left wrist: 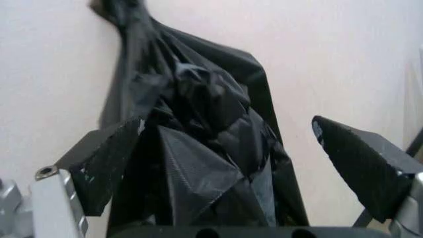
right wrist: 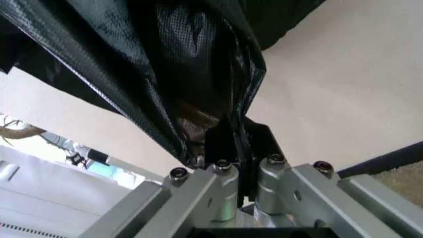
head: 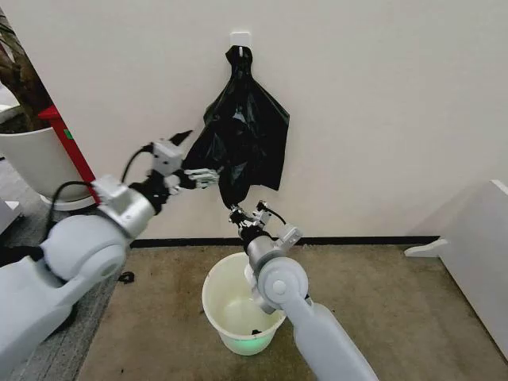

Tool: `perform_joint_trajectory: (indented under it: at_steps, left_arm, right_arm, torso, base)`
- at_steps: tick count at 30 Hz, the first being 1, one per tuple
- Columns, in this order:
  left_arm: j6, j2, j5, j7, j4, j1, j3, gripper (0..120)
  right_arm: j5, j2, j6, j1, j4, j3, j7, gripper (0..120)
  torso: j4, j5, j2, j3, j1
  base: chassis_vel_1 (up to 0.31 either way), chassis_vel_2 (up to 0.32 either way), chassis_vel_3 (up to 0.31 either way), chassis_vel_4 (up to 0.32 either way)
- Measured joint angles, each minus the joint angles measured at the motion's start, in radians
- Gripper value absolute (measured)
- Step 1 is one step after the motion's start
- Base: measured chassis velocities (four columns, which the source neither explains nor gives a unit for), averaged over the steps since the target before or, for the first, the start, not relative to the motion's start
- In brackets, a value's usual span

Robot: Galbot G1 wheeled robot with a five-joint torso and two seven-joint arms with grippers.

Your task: Place the garbage bag over the trash bin.

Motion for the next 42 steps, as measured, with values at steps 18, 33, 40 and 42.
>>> perform_joint_trajectory:
  at_steps: [18, 33, 40, 42]
  left_arm:
    - [0.203, -0.057, 0.089, -0.009, 0.02, -0.292, 0.212, 100]
    - [0.239, -0.2, -0.524, -0.399, 0.006, -0.257, 0.215, 100]
    - [0.177, -0.266, -0.586, -0.423, 0.06, -0.278, 0.228, 100]
    - [0.166, -0.288, -0.624, -0.427, 0.069, -0.29, 0.229, 100]
  right_arm:
    - [-0.027, 0.017, 0.005, -0.033, -0.016, 0.013, -0.023, 0]
    - [-0.03, 0.006, 0.006, -0.048, 0.0, 0.021, -0.025, 0]
    - [-0.031, -0.003, 0.005, -0.058, 0.0, 0.029, -0.029, 0]
    - [-0.039, -0.004, 0.004, -0.067, -0.003, 0.032, -0.033, 0]
  torso:
    - [-0.0001, 0.0003, 0.0, 0.0, 0.0]
    - [0.0003, 0.0002, 0.0, 0.0, 0.0]
    - [-0.0002, 0.0001, 0.0, 0.0, 0.0]
    - [-0.0002, 0.0002, 0.0, 0.0, 0.0]
  base:
    - [0.0, 0.0, 0.0, 0.0]
    - [0.0, 0.0, 0.0, 0.0]
    - [0.0, 0.0, 0.0, 0.0]
    - [0.0, 0.0, 0.0, 0.0]
